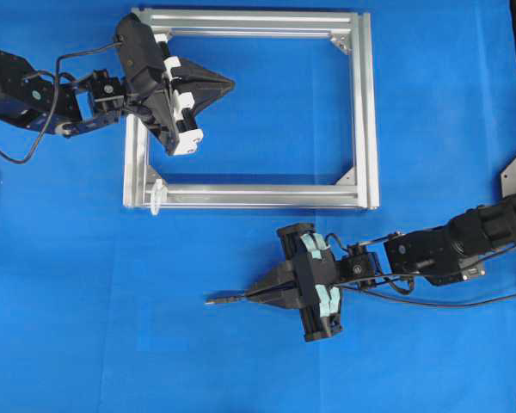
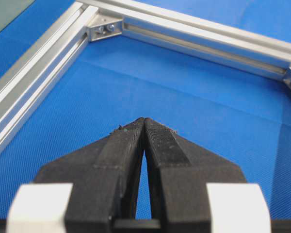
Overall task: Insert the wire through the string loop located on the left side.
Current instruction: 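Close the right gripper on the black USB cable near its plug, then move the held cable plug left toward the white zip-tie loop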
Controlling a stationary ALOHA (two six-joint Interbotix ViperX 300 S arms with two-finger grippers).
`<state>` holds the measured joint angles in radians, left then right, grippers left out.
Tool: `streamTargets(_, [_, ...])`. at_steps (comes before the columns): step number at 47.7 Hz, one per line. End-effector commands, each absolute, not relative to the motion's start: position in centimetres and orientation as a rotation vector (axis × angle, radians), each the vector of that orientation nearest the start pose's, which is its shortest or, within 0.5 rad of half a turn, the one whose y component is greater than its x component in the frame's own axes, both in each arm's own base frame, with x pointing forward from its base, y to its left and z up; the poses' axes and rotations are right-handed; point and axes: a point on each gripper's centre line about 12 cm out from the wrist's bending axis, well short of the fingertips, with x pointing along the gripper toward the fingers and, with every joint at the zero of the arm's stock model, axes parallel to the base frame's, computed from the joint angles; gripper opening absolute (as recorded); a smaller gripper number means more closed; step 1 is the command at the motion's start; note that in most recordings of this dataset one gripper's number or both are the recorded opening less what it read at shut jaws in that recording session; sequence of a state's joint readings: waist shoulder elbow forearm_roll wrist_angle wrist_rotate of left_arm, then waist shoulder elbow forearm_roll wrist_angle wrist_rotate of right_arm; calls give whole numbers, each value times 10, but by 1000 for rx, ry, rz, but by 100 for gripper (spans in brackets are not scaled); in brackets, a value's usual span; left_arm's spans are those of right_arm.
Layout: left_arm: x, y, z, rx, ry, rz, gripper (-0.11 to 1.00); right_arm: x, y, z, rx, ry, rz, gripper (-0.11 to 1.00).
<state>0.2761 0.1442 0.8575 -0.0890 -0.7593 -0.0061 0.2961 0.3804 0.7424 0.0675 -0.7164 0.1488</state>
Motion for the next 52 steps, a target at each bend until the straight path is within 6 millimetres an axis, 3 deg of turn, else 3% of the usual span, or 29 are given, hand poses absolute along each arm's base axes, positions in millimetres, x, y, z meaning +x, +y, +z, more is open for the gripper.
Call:
streamTargets(1, [363, 110, 148, -91, 191, 340, 0, 394, 116, 78, 130, 385, 215, 0])
streamTargets(25, [363, 110, 149, -91, 189, 340, 0, 384, 111, 158, 114, 322, 228, 0])
streamTargets(52, [363, 109, 149, -92, 189, 340, 0, 384, 110, 160, 108, 333, 227, 0])
